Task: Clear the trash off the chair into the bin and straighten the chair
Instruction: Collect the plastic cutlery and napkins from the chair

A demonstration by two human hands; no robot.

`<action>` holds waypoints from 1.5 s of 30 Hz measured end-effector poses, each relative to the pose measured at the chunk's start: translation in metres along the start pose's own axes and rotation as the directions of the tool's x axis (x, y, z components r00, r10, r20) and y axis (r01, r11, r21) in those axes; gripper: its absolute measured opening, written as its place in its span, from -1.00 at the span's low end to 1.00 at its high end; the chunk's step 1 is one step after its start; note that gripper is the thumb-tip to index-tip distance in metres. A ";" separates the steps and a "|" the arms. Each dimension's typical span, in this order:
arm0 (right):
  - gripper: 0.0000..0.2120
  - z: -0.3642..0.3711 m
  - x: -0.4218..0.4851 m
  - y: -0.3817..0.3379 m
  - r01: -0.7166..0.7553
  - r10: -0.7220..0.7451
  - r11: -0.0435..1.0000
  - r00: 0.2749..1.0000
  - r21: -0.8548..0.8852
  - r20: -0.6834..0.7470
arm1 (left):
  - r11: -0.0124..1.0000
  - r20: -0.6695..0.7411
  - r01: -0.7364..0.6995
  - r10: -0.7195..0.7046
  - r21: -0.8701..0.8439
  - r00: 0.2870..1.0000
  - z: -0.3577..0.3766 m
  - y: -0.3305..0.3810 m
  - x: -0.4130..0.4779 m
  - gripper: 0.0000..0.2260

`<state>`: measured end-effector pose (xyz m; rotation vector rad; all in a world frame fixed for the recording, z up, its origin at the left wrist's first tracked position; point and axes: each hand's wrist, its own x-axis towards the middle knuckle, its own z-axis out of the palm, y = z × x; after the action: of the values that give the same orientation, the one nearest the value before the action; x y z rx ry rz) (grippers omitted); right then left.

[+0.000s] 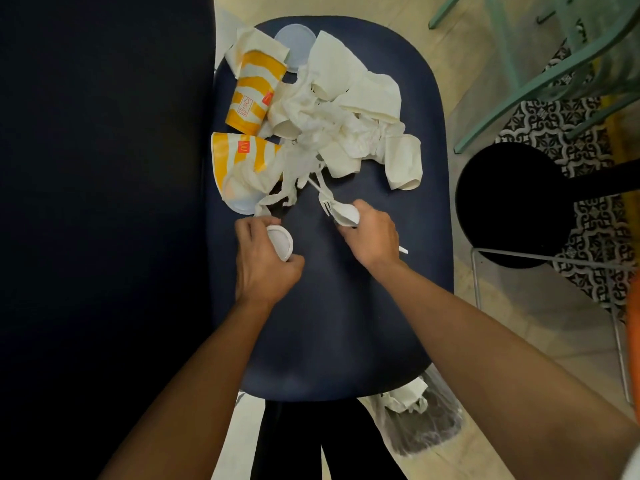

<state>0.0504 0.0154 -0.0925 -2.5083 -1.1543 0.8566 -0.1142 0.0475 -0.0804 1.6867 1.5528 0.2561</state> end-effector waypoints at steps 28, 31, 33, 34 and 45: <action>-0.74 -0.011 0.023 0.010 -0.110 0.127 0.973 0.989 0.204 -0.074 | 0.340 0.501 -0.619 0.375 0.708 0.780 0.035 0.072 0.110 -0.75; -0.72 -0.011 0.021 0.011 -0.092 0.107 0.974 0.992 0.207 -0.066 | 0.320 0.481 -0.604 0.386 0.730 0.787 0.036 0.075 0.107 -0.70; -0.73 -0.010 0.021 0.012 -0.070 0.087 0.974 0.994 0.217 -0.070 | 0.348 0.466 -0.591 0.380 0.728 0.799 0.037 0.073 0.107 -0.67; -0.74 -0.010 0.020 0.012 -0.050 0.068 0.974 0.995 0.221 -0.077 | 0.356 0.469 -0.590 0.373 0.724 0.801 0.037 0.072 0.107 -0.65; -0.79 -0.019 0.008 0.007 0.174 -0.150 0.958 0.981 0.229 -0.121 | 0.451 0.427 -0.583 0.404 0.676 0.809 0.017 0.066 0.098 -0.73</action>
<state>0.0703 0.0169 -0.0835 -2.2033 -1.1321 0.7644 -0.0325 0.1351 -0.0833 2.7780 0.9774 -0.3942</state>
